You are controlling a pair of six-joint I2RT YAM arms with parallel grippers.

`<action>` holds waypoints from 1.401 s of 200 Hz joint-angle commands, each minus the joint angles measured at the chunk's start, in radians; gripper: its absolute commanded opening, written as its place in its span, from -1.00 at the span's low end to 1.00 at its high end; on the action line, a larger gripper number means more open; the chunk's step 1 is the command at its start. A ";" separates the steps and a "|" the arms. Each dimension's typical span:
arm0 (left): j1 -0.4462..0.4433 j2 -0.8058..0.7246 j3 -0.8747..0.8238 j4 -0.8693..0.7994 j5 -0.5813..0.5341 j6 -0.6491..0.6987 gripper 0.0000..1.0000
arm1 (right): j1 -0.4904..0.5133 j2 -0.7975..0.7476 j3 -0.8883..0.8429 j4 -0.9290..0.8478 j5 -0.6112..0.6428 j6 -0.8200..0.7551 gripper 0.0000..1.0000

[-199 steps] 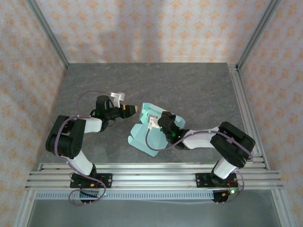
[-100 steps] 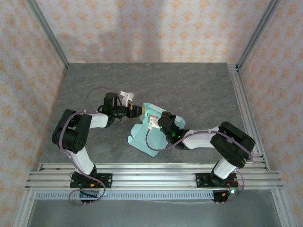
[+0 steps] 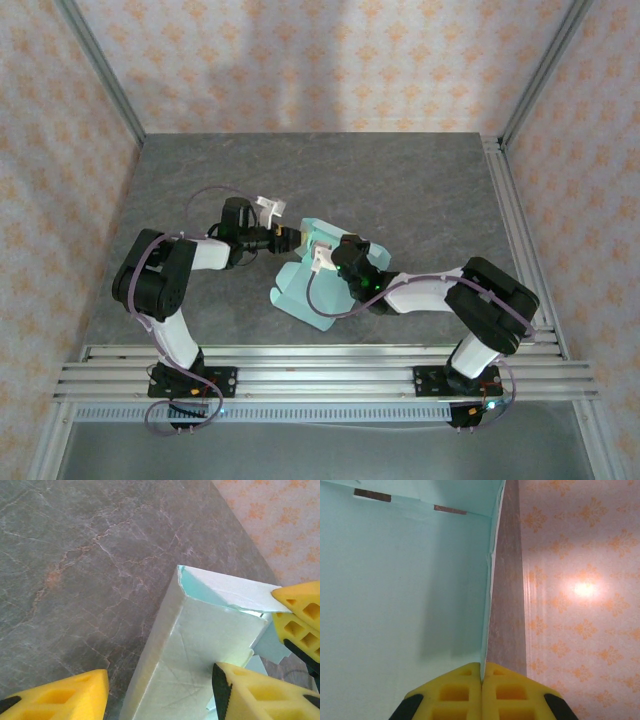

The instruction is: Fold the paper box

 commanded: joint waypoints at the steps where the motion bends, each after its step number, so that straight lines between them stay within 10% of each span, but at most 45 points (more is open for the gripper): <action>1: -0.010 0.005 0.022 -0.014 0.033 0.023 0.16 | 0.007 -0.012 0.021 -0.099 -0.031 0.004 -1.00; 122: -0.005 -0.264 -0.144 0.061 -0.346 -0.056 0.84 | -0.054 -0.059 0.173 -0.479 -0.087 0.353 -1.00; 223: -0.035 -0.366 -0.168 -0.135 -0.489 0.045 0.76 | -0.110 -0.049 0.322 -0.697 -0.184 0.540 -1.00; 280: -0.035 -0.400 -0.148 -0.181 -0.529 0.016 0.75 | -0.203 0.017 0.471 -0.919 -0.498 0.765 -1.00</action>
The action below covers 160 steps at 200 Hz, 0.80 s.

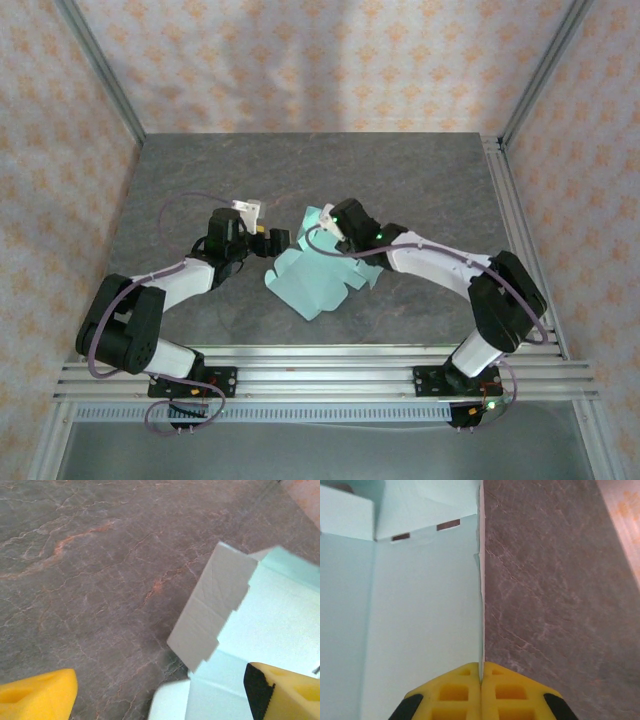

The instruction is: Fold the paper box

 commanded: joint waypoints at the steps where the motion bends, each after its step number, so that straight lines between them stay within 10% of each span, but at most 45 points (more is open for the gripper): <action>1: -0.003 -0.050 0.013 -0.041 -0.048 -0.005 0.75 | -0.038 0.031 0.048 -0.122 -0.173 0.136 -1.00; 87: -0.003 -0.108 0.055 -0.138 -0.063 0.011 0.77 | -0.233 0.109 0.075 -0.157 -0.611 0.397 -0.97; 160: -0.003 -0.092 0.098 -0.188 -0.052 0.030 0.78 | -0.297 0.131 0.030 -0.064 -0.618 0.447 -0.12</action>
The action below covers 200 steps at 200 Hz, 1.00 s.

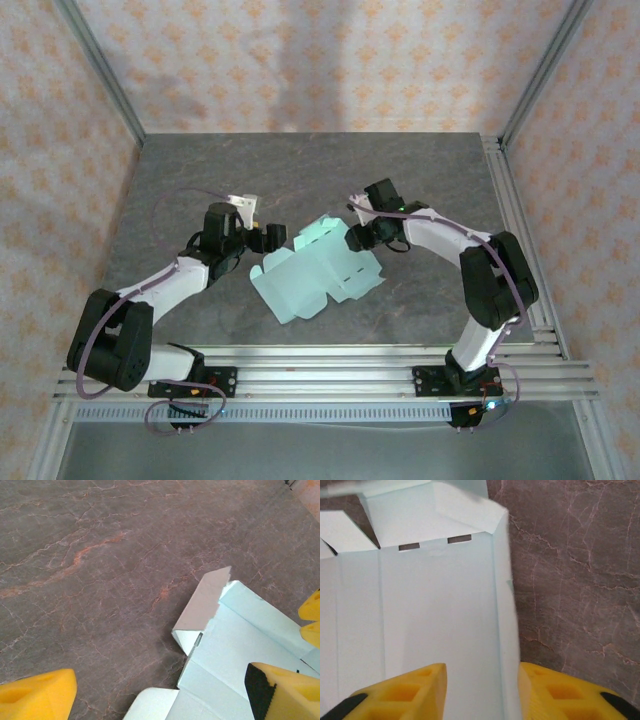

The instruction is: Fold the paper box

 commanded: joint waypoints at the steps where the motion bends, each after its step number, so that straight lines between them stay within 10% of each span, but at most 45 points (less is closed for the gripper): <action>1: -0.003 -0.006 0.037 -0.025 -0.005 0.021 0.78 | -0.020 0.016 -0.013 0.050 -0.019 0.030 -0.12; 200: -0.003 0.024 0.056 -0.022 0.022 0.023 0.78 | -0.033 0.022 -0.130 0.181 -0.057 0.108 -0.52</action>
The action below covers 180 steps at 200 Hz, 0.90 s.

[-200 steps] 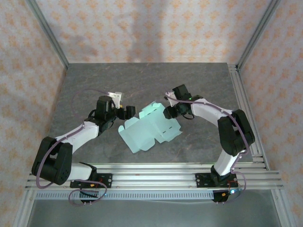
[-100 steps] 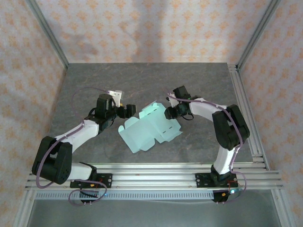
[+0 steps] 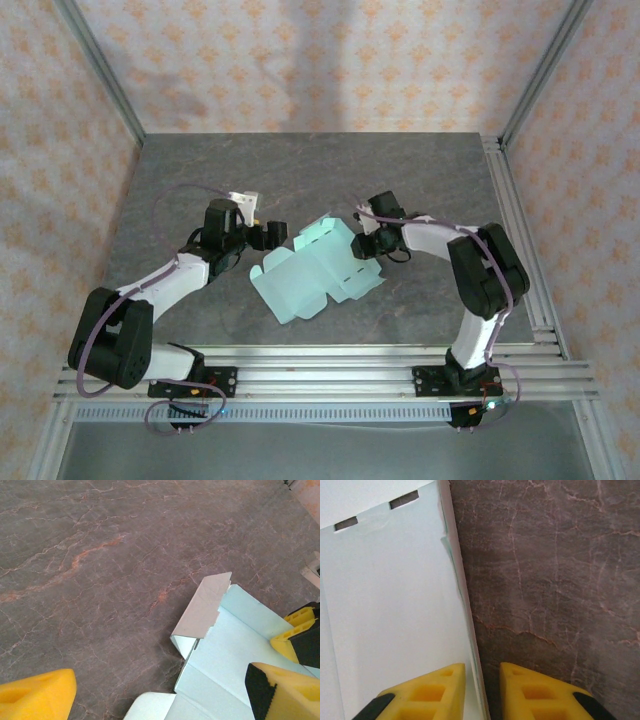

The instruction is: Fold the paper box

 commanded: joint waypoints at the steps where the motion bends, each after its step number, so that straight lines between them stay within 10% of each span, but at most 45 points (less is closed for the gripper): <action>1: -0.003 0.012 0.024 0.007 0.017 0.022 0.78 | -0.003 -0.052 -0.022 0.043 -0.018 0.008 -0.52; 180: -0.004 0.010 0.020 0.013 0.021 0.022 0.78 | -0.003 -0.041 -0.045 0.077 -0.009 0.014 -0.53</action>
